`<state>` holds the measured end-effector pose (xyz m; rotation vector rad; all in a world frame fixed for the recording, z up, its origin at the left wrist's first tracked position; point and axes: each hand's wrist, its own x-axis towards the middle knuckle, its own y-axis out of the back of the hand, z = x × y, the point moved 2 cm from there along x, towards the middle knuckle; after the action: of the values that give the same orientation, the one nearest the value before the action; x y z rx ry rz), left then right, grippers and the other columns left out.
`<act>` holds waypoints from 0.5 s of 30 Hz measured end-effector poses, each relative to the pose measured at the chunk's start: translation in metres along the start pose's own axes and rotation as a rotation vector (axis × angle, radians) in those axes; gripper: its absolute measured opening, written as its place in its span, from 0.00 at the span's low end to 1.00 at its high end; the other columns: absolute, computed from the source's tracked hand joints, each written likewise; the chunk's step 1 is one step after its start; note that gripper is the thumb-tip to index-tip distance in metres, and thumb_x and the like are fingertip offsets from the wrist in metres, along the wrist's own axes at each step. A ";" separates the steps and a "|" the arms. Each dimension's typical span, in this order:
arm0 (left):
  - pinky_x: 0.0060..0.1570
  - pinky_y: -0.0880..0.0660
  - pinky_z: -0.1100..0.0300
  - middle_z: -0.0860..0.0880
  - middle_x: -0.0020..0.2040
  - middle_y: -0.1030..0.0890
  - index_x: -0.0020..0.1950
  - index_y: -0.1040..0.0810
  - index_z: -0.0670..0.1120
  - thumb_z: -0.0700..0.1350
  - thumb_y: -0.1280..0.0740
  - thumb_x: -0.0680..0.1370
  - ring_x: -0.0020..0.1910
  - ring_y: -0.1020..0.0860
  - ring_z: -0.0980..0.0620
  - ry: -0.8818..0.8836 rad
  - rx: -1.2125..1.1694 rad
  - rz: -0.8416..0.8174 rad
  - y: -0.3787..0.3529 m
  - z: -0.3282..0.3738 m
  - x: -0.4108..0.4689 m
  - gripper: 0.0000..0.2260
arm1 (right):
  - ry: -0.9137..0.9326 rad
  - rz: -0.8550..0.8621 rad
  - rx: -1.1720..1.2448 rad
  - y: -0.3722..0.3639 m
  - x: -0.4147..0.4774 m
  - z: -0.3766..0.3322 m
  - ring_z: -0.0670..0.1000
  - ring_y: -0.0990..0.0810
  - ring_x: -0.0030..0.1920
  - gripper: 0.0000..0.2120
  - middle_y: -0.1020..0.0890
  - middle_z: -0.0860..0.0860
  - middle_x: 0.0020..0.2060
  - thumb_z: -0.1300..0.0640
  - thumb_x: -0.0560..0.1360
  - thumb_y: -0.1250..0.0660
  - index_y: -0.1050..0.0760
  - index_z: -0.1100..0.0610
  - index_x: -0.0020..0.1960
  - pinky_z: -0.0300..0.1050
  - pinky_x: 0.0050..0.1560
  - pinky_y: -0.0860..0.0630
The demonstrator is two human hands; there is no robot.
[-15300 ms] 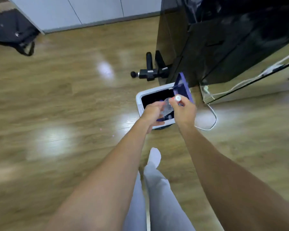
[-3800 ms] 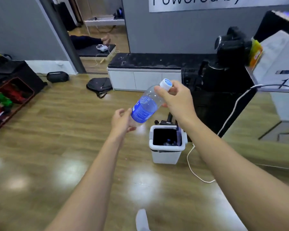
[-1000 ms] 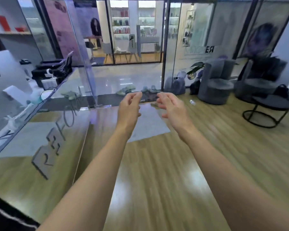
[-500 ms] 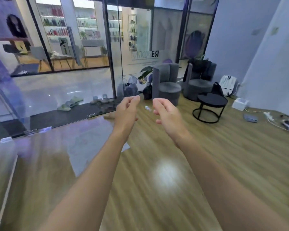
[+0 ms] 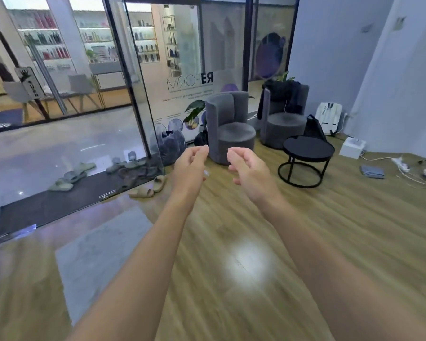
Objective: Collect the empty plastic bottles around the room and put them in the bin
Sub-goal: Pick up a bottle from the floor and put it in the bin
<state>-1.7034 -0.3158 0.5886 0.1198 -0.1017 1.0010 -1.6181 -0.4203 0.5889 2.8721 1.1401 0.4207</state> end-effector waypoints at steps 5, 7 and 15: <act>0.53 0.21 0.49 0.54 0.50 0.19 0.51 0.22 0.57 0.55 0.37 0.80 0.47 0.21 0.53 -0.001 0.032 0.028 -0.037 -0.014 0.112 0.06 | -0.042 0.017 0.007 0.014 0.121 0.035 0.42 0.22 0.57 0.10 0.21 0.39 0.51 0.48 0.82 0.39 0.26 0.49 0.60 0.47 0.63 0.24; 0.51 0.21 0.52 0.55 0.51 0.19 0.52 0.23 0.57 0.55 0.38 0.80 0.49 0.21 0.53 0.001 0.043 0.039 -0.046 -0.025 0.159 0.06 | -0.050 0.010 0.001 0.012 0.168 0.053 0.42 0.22 0.58 0.10 0.21 0.39 0.51 0.48 0.81 0.39 0.26 0.49 0.60 0.50 0.64 0.25; 0.53 0.22 0.47 0.51 0.50 0.20 0.48 0.23 0.57 0.54 0.37 0.80 0.49 0.22 0.51 0.052 0.038 -0.007 -0.081 -0.071 0.360 0.05 | -0.096 0.026 -0.072 -0.003 0.358 0.115 0.45 0.21 0.58 0.07 0.21 0.39 0.49 0.49 0.81 0.39 0.25 0.48 0.57 0.53 0.65 0.25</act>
<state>-1.4404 -0.0489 0.5641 0.1285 -0.0353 0.9984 -1.3412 -0.1672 0.5638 2.8144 1.0523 0.3139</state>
